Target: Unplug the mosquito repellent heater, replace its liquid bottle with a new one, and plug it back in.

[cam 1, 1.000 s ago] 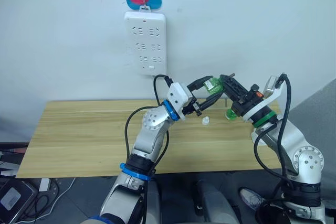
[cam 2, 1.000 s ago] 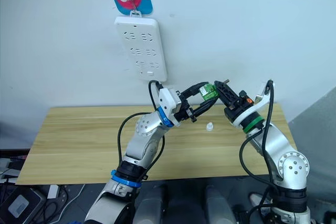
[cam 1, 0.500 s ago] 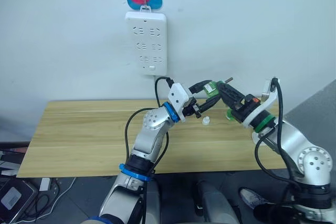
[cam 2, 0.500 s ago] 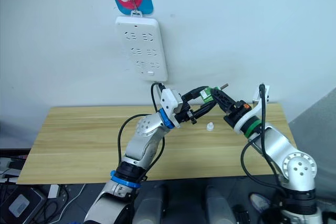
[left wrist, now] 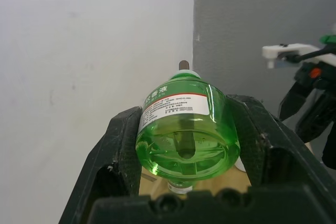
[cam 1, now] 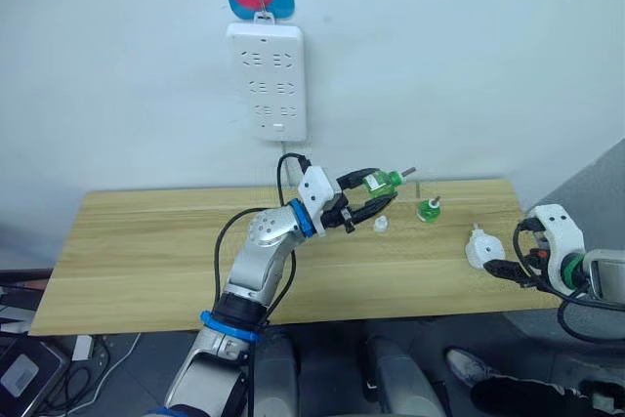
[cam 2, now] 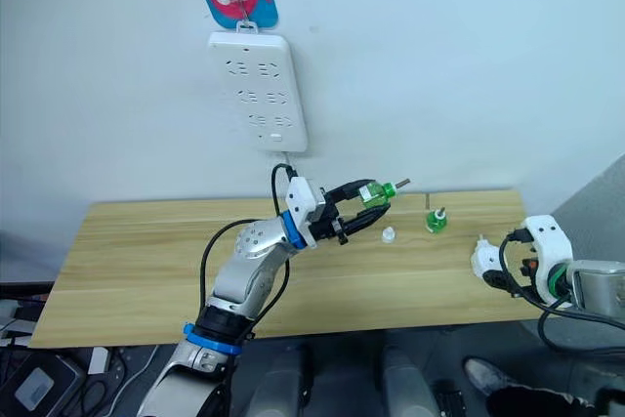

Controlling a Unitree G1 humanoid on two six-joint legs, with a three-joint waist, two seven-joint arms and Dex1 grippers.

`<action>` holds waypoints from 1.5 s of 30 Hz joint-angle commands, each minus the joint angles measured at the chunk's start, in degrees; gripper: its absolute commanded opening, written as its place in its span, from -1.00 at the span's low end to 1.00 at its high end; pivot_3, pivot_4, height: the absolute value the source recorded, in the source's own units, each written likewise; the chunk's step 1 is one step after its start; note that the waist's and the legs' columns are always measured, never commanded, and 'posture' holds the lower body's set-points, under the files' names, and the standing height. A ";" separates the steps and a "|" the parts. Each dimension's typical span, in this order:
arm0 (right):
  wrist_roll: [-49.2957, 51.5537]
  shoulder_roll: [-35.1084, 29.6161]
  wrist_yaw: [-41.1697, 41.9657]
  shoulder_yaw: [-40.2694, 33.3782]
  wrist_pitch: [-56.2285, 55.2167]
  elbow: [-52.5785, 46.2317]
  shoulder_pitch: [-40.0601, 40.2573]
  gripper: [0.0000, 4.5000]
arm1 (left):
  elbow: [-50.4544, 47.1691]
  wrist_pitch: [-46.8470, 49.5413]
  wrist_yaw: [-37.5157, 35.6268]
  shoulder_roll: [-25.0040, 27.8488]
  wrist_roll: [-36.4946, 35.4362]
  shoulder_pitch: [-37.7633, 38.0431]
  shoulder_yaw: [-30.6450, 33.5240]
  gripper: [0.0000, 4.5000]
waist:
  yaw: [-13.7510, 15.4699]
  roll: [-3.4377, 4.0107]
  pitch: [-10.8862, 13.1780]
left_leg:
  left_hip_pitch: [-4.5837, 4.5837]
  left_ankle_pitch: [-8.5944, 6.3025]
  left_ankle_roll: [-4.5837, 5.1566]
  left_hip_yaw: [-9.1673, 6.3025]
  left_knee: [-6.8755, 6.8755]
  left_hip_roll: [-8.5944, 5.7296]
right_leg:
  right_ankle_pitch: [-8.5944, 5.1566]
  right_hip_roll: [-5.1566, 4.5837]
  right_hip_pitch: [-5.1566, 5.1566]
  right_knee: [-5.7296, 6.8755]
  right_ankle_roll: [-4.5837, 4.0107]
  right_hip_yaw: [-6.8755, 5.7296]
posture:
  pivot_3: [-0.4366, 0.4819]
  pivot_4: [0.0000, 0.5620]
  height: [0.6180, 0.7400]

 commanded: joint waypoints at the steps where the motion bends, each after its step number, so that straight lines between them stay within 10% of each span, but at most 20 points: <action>1: -6.63 1.90 3.96 1.75 1.67 4.79 -5.45 0.99 | -4.39 0.37 0.71 -0.32 -0.96 1.01 -0.31 0.04 | -0.01 -0.04 0.04 | -0.01 0.00 0.00 -0.01 0.00 -0.01 | 0.00 0.00 0.00 0.00 0.00 -0.01 | 0.26 0.06 1.00; 14: -26.37 11.48 13.48 7.50 5.13 23.26 -21.56 0.99 | -8.27 2.71 1.97 0.87 -0.70 3.39 -0.15 0.04 | 1.04 0.02 0.69 | -0.02 -0.01 0.01 -0.01 -0.05 -0.01 | -0.01 -0.01 -0.03 -0.05 0.01 -0.01 | 0.36 0.12 1.00; 37: -40.56 17.59 23.00 6.55 4.10 31.24 -24.97 0.99 | -9.95 4.02 3.55 1.26 -0.69 4.06 -0.68 0.04 | 1.09 0.05 1.65 | -0.04 -0.01 0.00 -0.01 -0.27 -0.03 | -0.04 -0.03 -0.08 -0.14 0.05 -0.01 | 0.40 0.19 1.00; 45: -41.70 18.61 23.97 3.69 3.37 32.36 -24.94 0.33 | -9.17 3.77 3.41 1.19 -0.52 3.47 -0.66 0.04 | 1.06 -0.13 2.18 | -0.03 -0.01 0.00 -0.01 -0.31 -0.03 | -0.04 -0.03 -0.08 -0.15 0.05 -0.01 | 0.38 0.19 1.00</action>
